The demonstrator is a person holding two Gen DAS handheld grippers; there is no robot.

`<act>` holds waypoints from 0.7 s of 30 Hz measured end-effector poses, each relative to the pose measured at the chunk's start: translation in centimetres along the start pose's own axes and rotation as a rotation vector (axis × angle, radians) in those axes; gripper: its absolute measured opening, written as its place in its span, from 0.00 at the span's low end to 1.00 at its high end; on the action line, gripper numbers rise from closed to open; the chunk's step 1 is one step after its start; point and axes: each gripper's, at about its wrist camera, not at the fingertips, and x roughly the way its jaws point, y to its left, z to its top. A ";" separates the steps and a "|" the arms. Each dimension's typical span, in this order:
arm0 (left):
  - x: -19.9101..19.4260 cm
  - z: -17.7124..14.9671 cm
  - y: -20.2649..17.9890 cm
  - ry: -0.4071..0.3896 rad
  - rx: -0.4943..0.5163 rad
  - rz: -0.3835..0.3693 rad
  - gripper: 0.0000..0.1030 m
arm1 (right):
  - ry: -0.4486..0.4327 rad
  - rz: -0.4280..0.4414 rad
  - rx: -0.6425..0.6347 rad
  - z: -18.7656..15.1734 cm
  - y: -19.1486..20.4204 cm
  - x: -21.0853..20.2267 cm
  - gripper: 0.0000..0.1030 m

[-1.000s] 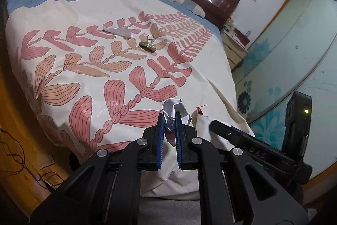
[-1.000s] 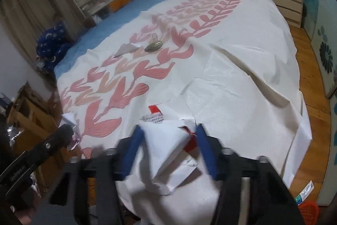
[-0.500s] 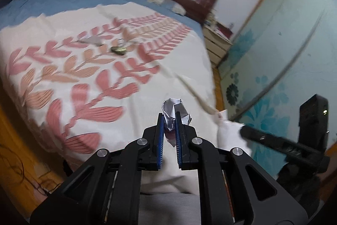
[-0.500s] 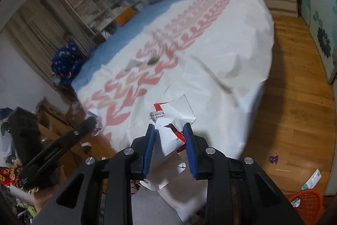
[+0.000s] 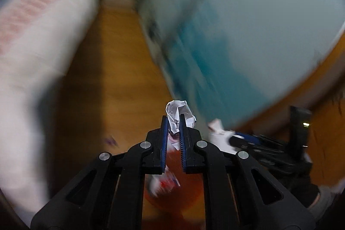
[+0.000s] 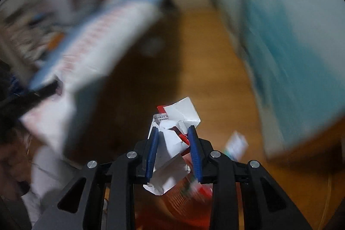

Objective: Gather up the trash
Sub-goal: 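Carry the papers to the red basket and release both, then return both tools to the bed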

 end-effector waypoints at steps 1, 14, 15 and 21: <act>3.0 -0.7 -0.9 0.073 0.020 -0.002 0.09 | 0.032 -0.018 0.023 -1.2 -1.6 1.4 0.28; 22.5 -9.4 -3.6 0.586 0.158 0.162 0.09 | 0.221 -0.013 0.262 -9.8 -7.5 11.7 0.30; 22.5 -9.5 -3.3 0.594 0.153 0.161 0.09 | 0.219 -0.010 0.262 -9.7 -7.4 11.7 0.33; 22.2 -9.1 -2.6 0.566 0.115 0.165 0.51 | 0.200 -0.043 0.229 -10.2 -6.9 11.4 0.44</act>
